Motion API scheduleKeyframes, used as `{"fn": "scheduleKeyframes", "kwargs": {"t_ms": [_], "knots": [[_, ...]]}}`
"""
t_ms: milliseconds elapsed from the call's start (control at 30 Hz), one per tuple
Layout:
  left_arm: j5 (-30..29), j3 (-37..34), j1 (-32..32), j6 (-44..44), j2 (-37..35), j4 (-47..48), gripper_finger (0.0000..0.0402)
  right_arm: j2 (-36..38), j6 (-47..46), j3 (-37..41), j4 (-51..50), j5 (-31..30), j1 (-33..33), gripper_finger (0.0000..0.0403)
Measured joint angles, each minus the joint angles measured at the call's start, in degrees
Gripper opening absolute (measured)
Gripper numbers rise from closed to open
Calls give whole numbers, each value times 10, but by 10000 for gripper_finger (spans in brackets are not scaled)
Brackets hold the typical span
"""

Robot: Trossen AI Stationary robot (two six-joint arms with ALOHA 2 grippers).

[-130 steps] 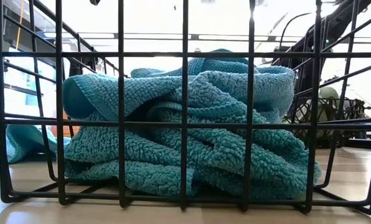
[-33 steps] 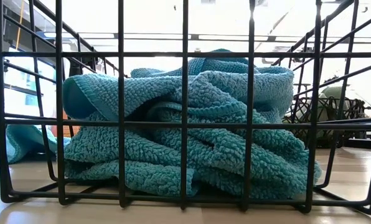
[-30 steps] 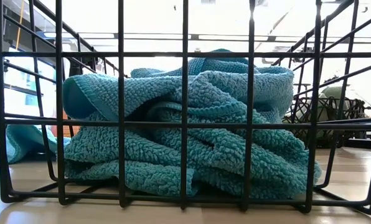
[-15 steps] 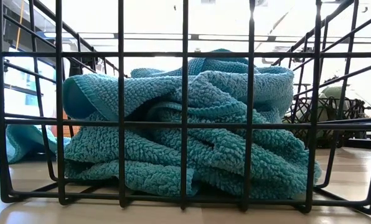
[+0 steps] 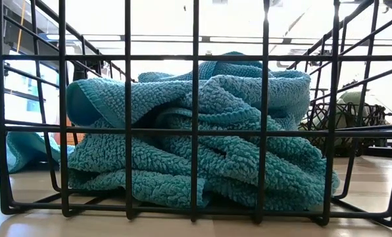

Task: Sort microfiber towel by color & place in baskets
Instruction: Put the green towel into the top right basket

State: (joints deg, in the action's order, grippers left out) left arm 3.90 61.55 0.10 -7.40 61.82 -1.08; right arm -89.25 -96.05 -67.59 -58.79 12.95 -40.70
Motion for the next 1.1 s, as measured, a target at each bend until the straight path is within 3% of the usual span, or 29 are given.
{"fn": "scheduleKeyframes", "kwargs": {"t_ms": [467,667,767,933,1100], "knots": [[0,0,0,0,0,0,190,-110,-4,0,54,17,0,229],[0,0,0,-10,0,0,190,-124,43,0,55,3,0,220],[0,0,0,-10,0,0,190,-125,66,-1,48,-6,0,176],[0,0,0,-10,0,0,190,-101,85,-10,39,-9,-4,24],[0,0,0,-10,0,0,190,-34,110,-43,3,-11,-11,12]]}}
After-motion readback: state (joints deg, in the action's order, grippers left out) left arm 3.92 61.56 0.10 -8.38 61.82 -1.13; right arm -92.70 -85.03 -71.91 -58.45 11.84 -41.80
